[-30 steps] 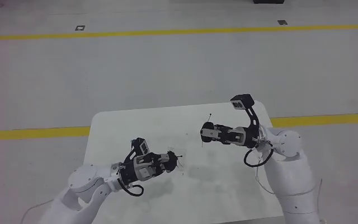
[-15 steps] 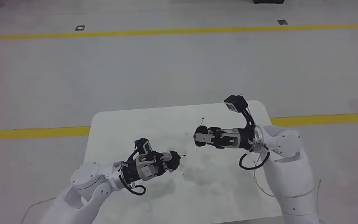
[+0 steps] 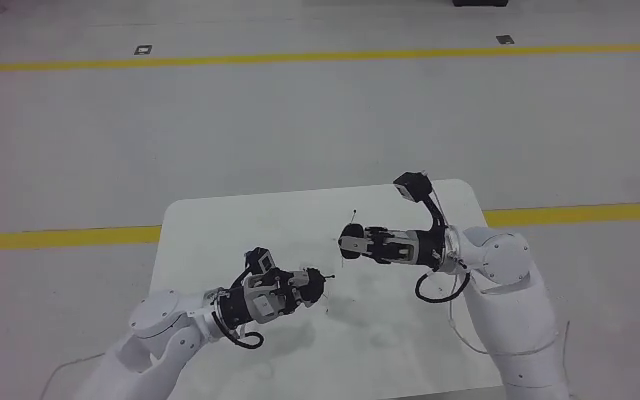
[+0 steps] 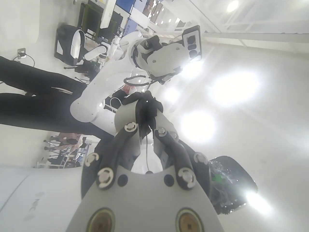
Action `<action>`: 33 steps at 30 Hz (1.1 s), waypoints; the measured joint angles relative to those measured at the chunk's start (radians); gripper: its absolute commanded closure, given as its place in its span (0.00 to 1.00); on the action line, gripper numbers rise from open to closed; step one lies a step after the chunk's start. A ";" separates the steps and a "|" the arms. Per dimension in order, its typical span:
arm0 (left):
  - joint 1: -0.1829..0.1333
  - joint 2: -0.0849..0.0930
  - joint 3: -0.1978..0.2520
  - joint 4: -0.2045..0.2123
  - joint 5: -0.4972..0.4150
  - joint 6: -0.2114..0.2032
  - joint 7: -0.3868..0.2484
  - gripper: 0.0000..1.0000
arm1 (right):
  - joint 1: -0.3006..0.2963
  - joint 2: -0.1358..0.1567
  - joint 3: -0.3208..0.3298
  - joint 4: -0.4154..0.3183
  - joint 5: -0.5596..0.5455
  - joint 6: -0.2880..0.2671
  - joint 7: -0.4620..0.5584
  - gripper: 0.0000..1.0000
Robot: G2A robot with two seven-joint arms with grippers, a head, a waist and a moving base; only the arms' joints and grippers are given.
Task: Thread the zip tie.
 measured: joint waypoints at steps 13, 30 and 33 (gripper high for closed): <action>0.002 0.001 0.012 0.006 -0.008 -0.001 0.012 1.00 | 0.008 0.015 -0.048 -0.012 -0.021 -0.003 -0.015 1.00; -0.004 0.004 0.007 0.013 -0.031 0.000 0.005 1.00 | 0.026 0.031 -0.068 -0.012 -0.033 -0.003 -0.016 1.00; -0.009 0.005 0.010 0.019 -0.032 0.000 0.006 1.00 | 0.030 0.032 -0.066 -0.013 -0.025 -0.003 -0.017 1.00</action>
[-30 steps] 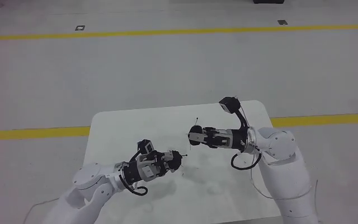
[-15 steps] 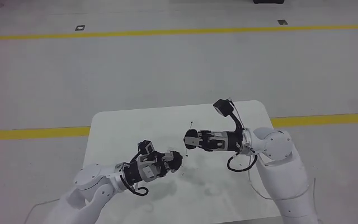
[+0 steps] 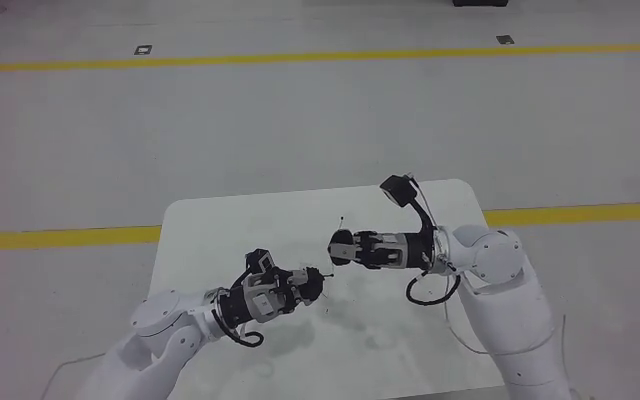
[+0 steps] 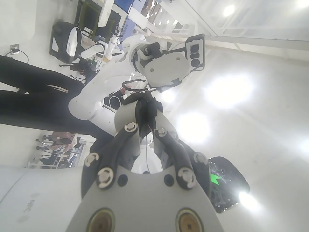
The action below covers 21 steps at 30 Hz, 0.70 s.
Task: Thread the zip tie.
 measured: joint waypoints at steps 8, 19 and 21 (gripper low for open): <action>-0.012 0.003 0.007 0.006 -0.012 0.000 -0.001 1.00 | 0.012 0.003 -0.013 0.009 -0.007 0.000 0.007 1.00; -0.024 0.007 0.015 0.015 -0.021 0.000 -0.001 1.00 | 0.020 0.006 -0.020 0.017 -0.013 0.000 0.000 1.00; -0.026 0.008 0.017 0.016 -0.022 0.000 -0.001 1.00 | 0.021 0.007 -0.020 0.017 -0.013 0.000 -0.001 1.00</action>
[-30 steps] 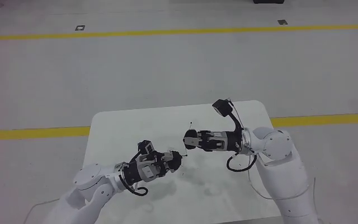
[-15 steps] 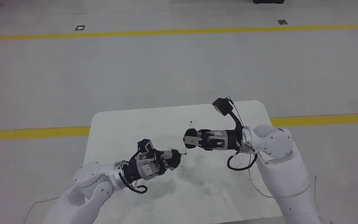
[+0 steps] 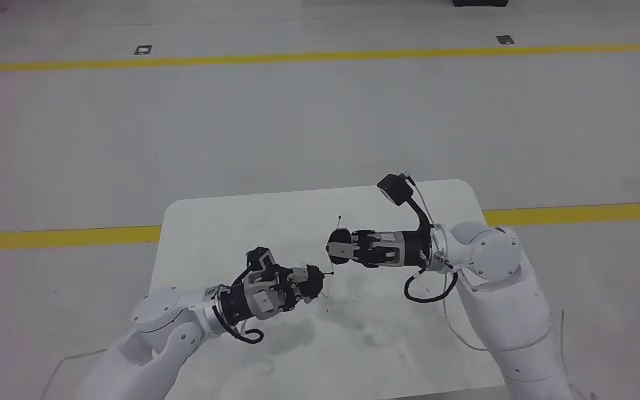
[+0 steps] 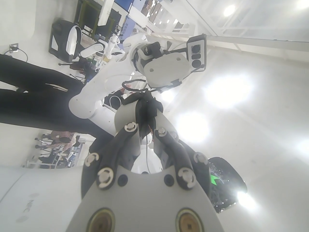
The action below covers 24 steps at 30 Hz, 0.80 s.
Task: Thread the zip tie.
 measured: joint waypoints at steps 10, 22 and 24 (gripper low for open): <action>-0.009 0.003 0.007 0.005 -0.003 0.000 0.002 1.00 | 0.005 0.002 -0.002 0.001 0.004 0.000 -0.006 1.00; -0.015 0.007 0.012 0.007 -0.019 0.000 0.000 1.00 | 0.010 0.005 -0.011 0.005 -0.005 0.000 -0.008 1.00; -0.016 0.007 0.013 0.006 -0.022 0.000 0.000 1.00 | 0.010 0.006 -0.013 0.002 -0.008 0.000 -0.009 1.00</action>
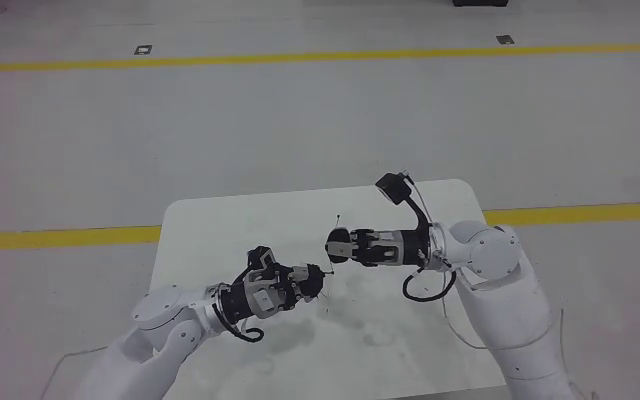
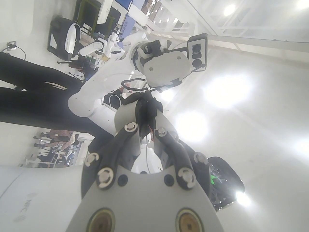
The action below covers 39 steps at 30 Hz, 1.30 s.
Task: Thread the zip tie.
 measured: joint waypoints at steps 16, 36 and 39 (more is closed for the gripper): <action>-0.001 0.001 0.005 0.002 -0.021 -0.003 0.005 1.00 | -0.009 0.005 0.000 -0.012 -0.010 0.000 -0.013 1.00; -0.006 -0.007 0.011 0.013 -0.053 -0.038 0.022 1.00 | -0.034 0.008 0.000 -0.035 -0.041 0.000 -0.087 1.00; -0.007 -0.008 0.012 0.015 -0.056 -0.041 0.025 1.00 | -0.042 0.008 -0.002 -0.042 -0.051 0.000 -0.112 1.00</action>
